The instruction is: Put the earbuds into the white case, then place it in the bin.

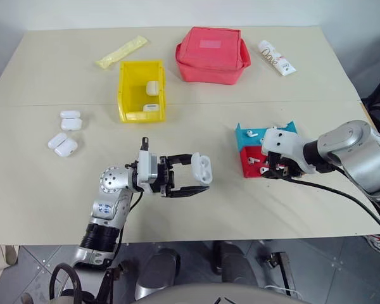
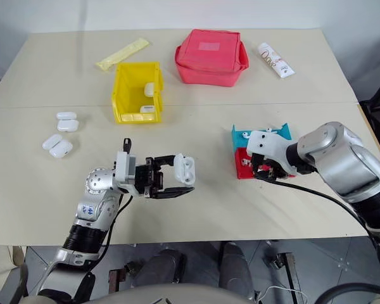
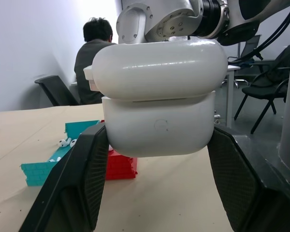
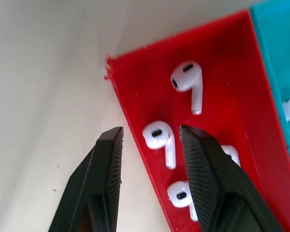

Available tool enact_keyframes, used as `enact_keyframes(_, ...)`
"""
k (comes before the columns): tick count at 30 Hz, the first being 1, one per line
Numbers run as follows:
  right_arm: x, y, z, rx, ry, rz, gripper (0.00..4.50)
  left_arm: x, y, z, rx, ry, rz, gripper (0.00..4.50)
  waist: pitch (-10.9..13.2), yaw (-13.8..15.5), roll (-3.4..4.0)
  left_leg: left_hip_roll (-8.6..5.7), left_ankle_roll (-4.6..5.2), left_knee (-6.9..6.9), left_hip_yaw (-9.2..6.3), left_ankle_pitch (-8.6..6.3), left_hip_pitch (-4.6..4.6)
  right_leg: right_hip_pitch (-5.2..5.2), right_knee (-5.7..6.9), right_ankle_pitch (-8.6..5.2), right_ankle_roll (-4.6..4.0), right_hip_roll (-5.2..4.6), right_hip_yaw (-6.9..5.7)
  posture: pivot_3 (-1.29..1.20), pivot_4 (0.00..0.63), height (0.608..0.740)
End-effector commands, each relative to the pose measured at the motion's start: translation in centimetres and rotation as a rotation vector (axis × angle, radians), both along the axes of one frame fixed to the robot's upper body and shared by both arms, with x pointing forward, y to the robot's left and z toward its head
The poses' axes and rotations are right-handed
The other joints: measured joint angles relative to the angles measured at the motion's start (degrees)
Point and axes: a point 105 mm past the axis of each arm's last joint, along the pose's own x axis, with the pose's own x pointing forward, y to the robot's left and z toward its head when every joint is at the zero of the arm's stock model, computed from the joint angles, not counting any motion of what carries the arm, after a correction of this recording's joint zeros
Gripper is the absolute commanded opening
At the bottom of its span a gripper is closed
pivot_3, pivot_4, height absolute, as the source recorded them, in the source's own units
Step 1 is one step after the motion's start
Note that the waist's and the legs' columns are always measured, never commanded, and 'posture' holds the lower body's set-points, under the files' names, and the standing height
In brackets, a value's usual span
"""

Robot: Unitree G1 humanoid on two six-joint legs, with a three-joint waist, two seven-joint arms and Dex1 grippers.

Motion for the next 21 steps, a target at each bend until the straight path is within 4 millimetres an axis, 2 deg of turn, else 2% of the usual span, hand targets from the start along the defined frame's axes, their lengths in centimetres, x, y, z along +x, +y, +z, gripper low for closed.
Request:
enact_keyframes(1,0.4,0.3,0.6,-0.005,-0.031,0.026,1.92,-0.3,0.1,0.9,-0.01,-0.039,0.006,2.72,0.0,-0.2,0.0,0.0,0.0,0.0,0.0,0.0,0.0,0.0,0.0,0.0,0.0,0.0,0.0,0.0,0.15,0.74)
enact_keyframes(21,0.7,0.5,-0.8,-0.006,-0.002,0.043,1.92,-1.0,0.4,1.3,0.002,-0.028,0.026,2.72,0.0,-0.5,0.01,0.0,-0.01,-0.03,0.0,0.0,0.0,-0.01,0.0,0.0,-0.01,0.0,0.01,0.0,0.15,0.74)
